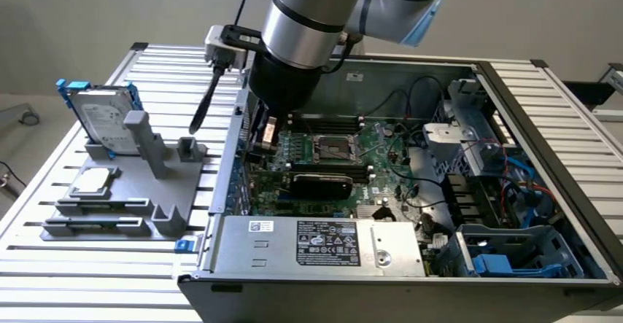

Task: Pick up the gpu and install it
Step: 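Press down on the gpu until it lock into place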

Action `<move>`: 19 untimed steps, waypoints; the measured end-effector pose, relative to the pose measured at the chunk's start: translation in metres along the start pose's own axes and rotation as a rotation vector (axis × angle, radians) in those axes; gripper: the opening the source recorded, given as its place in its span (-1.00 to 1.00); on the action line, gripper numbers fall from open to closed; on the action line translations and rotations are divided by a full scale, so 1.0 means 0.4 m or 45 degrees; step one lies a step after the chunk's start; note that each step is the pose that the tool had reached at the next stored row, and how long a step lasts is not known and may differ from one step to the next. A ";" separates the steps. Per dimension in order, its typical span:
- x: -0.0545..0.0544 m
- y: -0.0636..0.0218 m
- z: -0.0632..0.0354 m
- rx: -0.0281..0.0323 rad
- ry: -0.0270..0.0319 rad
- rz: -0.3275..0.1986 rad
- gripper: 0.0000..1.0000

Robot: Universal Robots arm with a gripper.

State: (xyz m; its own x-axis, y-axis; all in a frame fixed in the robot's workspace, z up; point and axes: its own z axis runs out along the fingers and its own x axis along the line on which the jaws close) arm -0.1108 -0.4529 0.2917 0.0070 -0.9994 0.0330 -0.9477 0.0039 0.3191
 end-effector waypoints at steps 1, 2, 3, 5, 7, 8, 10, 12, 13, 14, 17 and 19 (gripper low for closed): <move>0.000 0.000 0.000 -0.0002 -0.0011 0.004 -0.79; 0.000 0.000 0.000 -0.0004 -0.0022 0.008 -0.79; 0.000 0.000 0.000 -0.0005 -0.0034 0.012 -0.79; 0.000 0.000 0.000 -0.0008 -0.0061 0.023 -0.79; 0.000 0.000 0.000 -0.0010 -0.0084 0.033 -0.79; 0.000 0.000 0.000 -0.0012 -0.0088 0.037 -0.79; 0.000 0.000 0.000 -0.0014 -0.0088 0.044 -0.79; 0.000 0.000 0.000 -0.0017 -0.0070 0.051 -0.79; 0.000 0.000 0.000 -0.0017 -0.0059 0.054 -0.79; 0.000 0.000 0.001 -0.0017 -0.0044 0.058 -0.79; 0.000 -0.001 0.002 -0.0020 0.0018 0.069 -0.79; 0.000 -0.001 0.004 -0.0020 0.0061 0.076 -0.79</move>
State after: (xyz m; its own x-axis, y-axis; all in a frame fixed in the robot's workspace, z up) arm -0.1107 -0.4529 0.2902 -0.0478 -0.9973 0.0565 -0.9460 0.0633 0.3179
